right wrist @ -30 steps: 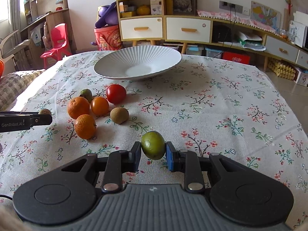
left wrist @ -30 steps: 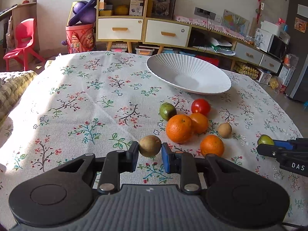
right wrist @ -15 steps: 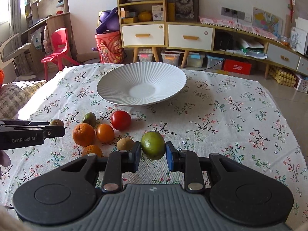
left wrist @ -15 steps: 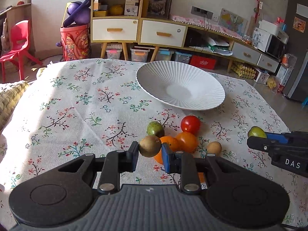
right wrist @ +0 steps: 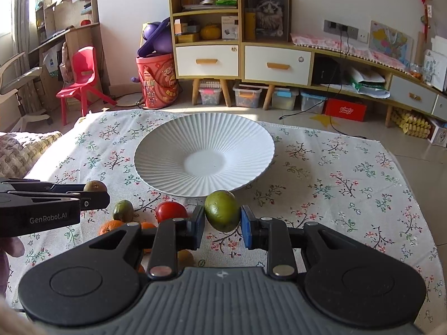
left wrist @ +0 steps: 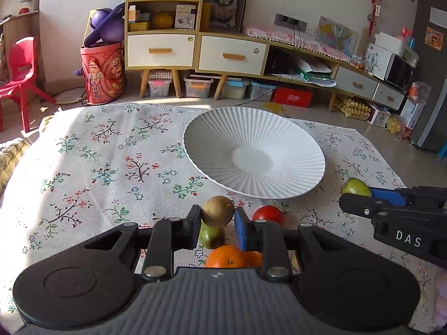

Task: Organize fruits
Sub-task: 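Carry the kiwi and lime in both tools over the white bowl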

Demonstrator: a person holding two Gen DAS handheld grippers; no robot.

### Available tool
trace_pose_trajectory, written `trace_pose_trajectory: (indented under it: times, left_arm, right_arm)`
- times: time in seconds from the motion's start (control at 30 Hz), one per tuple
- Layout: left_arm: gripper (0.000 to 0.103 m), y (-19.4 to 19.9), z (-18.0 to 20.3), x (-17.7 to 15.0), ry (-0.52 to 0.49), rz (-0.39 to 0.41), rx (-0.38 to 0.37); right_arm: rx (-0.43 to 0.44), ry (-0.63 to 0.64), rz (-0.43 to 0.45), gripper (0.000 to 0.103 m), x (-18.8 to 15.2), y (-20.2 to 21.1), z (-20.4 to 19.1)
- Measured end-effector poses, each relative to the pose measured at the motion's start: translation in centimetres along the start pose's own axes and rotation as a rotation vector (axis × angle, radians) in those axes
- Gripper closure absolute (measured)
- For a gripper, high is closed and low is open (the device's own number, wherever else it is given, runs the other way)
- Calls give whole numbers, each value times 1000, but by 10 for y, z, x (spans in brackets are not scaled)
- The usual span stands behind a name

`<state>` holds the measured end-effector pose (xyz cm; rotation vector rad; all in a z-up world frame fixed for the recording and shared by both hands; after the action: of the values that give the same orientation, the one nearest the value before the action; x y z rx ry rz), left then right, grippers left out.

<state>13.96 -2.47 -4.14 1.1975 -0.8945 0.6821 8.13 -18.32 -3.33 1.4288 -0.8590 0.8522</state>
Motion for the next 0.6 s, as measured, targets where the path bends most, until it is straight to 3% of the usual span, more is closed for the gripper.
trace_pose_trajectory:
  times: [0.6]
  left_arm:
    - [94,-63,10,19,-63,5,-49]
  right_arm:
    - [42,-78,-20,78,14,-63,6]
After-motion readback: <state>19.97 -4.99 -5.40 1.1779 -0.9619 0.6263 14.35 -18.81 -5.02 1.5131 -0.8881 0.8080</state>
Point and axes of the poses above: each gripper's, at about its wrist camera, not at the fingertips, and y roughly against the way its jaws point, z to its right, x to its top, the point moved 5 cm from there along -y, roughly the way its jaws point, and after that the axes turned 13 degrees about z, right-handed, at the moved point
